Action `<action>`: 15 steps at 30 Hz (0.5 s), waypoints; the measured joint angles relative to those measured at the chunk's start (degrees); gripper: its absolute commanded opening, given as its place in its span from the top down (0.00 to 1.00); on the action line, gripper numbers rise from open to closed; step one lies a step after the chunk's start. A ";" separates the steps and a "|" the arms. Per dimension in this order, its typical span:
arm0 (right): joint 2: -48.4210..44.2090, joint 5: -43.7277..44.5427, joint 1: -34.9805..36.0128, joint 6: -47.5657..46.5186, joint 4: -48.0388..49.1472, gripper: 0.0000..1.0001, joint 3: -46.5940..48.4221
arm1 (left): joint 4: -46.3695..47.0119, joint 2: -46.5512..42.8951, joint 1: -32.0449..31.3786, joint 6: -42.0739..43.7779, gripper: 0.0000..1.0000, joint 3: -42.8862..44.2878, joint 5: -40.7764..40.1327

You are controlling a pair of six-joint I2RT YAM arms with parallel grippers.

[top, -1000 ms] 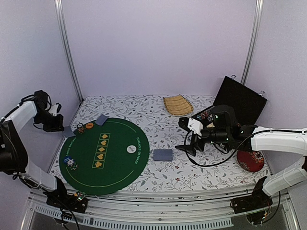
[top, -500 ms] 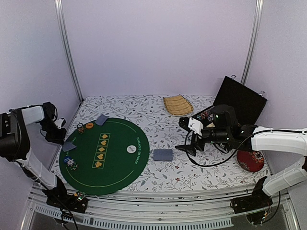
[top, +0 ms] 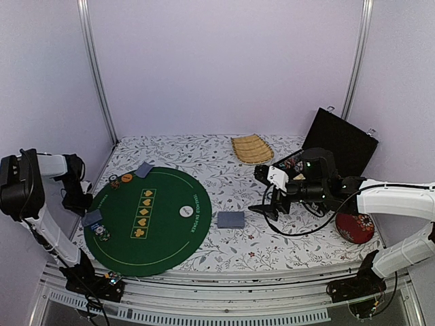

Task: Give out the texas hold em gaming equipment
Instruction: Distribute the poker card in the small blind area.

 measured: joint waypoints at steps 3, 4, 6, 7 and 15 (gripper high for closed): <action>0.00 0.00 0.00 0.00 0.00 0.01 0.00 | 0.17 0.74 0.00 0.00 1.00 0.00 -1.22; 0.00 0.00 0.00 0.00 0.00 0.01 0.00 | 0.33 0.96 0.00 -0.02 1.00 0.00 -1.53; 0.00 0.00 0.00 0.00 0.00 0.01 0.00 | 0.59 1.40 -0.02 -0.09 1.00 0.02 -1.95; 0.00 0.00 0.00 -0.02 0.00 0.01 0.00 | 0.70 1.57 -0.02 -0.13 1.00 0.04 -2.01; 0.00 0.07 0.00 -0.04 0.00 0.01 0.00 | 1.05 2.16 -0.44 -1.33 0.46 0.79 -3.30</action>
